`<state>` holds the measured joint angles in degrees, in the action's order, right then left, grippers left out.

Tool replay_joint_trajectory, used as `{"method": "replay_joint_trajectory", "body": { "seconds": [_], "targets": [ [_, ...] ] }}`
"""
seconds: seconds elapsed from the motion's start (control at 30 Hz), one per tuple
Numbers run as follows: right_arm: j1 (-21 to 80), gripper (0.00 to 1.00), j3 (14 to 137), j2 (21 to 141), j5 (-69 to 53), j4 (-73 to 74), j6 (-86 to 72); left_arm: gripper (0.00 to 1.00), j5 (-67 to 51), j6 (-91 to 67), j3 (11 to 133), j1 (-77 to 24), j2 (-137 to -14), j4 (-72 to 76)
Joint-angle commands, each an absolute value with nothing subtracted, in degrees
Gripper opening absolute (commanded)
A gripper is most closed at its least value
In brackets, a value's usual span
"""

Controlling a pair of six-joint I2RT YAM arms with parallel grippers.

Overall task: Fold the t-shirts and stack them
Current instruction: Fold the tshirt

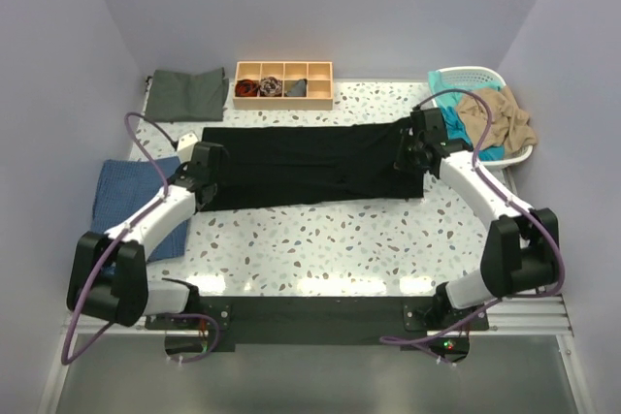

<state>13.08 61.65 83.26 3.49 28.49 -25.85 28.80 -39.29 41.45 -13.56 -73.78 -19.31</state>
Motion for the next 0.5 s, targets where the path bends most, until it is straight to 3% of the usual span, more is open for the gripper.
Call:
{"method": "replay_joint_trajectory", "body": {
  "seconds": [0.0, 0.27, 0.3, 0.33, 0.37, 0.47],
  "targets": [
    [12.3, 0.0, 67.9, 89.0, 1.9, 24.9, -24.7, 0.0, 28.3, -36.1, 46.8, -12.1, -79.3, -13.3],
    [11.5, 0.0, 77.8, 103.1, 0.6, 25.6, -23.8, 0.0, 28.1, -34.6, 55.5, -10.9, -93.2, -12.3],
    [11.4, 0.07, 79.4, 103.9, 1.0, 25.7, -23.6, 0.0, 28.1, -34.6, 56.2, -10.8, -94.2, -12.3],
    [11.3, 0.27, 80.1, 104.5, 1.0, 25.7, -23.1, 0.13, 28.0, -34.6, 56.9, -10.7, -96.0, -12.4],
    [11.2, 0.31, 80.8, 105.1, 1.0, 25.1, -22.5, 0.21, 28.2, -34.8, 57.9, -10.7, -96.8, -12.3],
    [10.9, 0.36, 81.4, 105.0, 2.5, 20.5, -21.1, 0.32, 29.9, -34.2, 59.2, -10.4, -97.7, -12.1]
  ]
}}
